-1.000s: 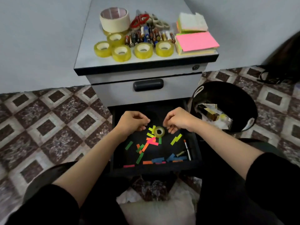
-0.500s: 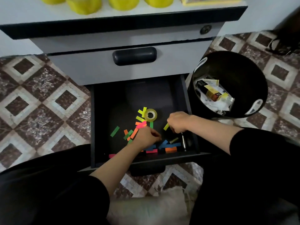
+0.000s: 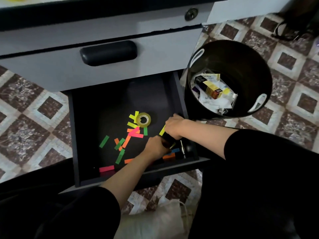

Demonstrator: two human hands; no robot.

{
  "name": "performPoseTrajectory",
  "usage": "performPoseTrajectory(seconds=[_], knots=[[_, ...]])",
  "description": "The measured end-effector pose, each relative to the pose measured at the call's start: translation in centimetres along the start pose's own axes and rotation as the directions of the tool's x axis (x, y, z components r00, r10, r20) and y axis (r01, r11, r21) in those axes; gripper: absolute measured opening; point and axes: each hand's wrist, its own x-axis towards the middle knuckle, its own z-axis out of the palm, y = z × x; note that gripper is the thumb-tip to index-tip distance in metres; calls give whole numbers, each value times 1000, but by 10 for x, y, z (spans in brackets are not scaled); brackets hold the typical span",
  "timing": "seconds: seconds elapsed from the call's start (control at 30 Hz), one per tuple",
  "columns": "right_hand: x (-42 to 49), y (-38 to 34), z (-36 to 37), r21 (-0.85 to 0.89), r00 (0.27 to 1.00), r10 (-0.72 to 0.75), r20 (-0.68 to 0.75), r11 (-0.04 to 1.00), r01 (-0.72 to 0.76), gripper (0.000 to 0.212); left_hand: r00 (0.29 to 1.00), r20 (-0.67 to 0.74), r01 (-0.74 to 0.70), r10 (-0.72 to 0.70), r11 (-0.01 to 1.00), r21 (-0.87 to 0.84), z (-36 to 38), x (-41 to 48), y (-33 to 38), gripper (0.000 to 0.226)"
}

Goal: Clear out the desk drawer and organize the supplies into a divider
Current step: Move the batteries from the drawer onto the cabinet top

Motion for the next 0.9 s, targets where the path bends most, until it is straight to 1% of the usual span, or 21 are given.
performPoseTrajectory(seconds=[0.13,0.2,0.27,0.33,0.4,0.43,0.47,0.5,0.53,0.57,0.63,0.67,0.73,0.77,0.83,0.9], knots=[[-1,0,-2,-39,1000,9,9,999,-9,38,1000,13,23,-22,998,-53,3,1,0,25],[-1,-1,-5,-88,1000,19,15,996,-18,38,999,18,32,-31,996,-87,5,1,0,24],[-3,0,-7,-155,1000,25,-5,988,-26,39,999,22,41,-39,992,-116,5,3,1,22],[-6,5,-10,-169,998,16,-53,985,-25,36,999,21,50,-48,990,-135,5,6,3,22],[-11,12,-15,-62,992,18,-125,998,-26,33,998,12,56,-55,989,-135,7,7,5,22],[-12,17,-19,58,984,37,-172,998,-27,30,998,6,58,-58,990,-131,7,8,6,22],[-15,22,-25,223,974,72,-216,974,-23,28,998,2,61,-61,989,-131,9,9,6,22],[-17,28,-32,398,962,115,-247,917,-8,24,998,1,67,-67,988,-137,10,11,6,22],[-20,35,-39,546,954,154,-259,838,13,20,997,-1,73,-74,987,-144,12,12,6,23],[-23,41,-45,657,951,178,-251,753,32,17,997,-4,79,-80,986,-148,13,13,6,23],[-31,54,-51,815,965,172,-197,576,64,18,996,-18,88,-91,986,-141,16,14,7,23],[-35,58,-52,881,975,149,-165,467,78,17,995,-27,92,-97,986,-136,18,15,7,23],[-43,64,-49,963,987,108,-115,255,85,10,993,-47,99,-105,988,-118,21,16,8,21],[-46,67,-45,979,990,100,-103,188,82,8,992,-61,103,-109,989,-104,22,17,9,19],[-48,71,-39,990,991,105,-88,117,75,6,989,-90,112,-118,992,-63,23,17,11,17],[-49,75,-34,994,989,123,-81,78,72,9,988,-106,111,-115,993,-35,25,19,14,18]])
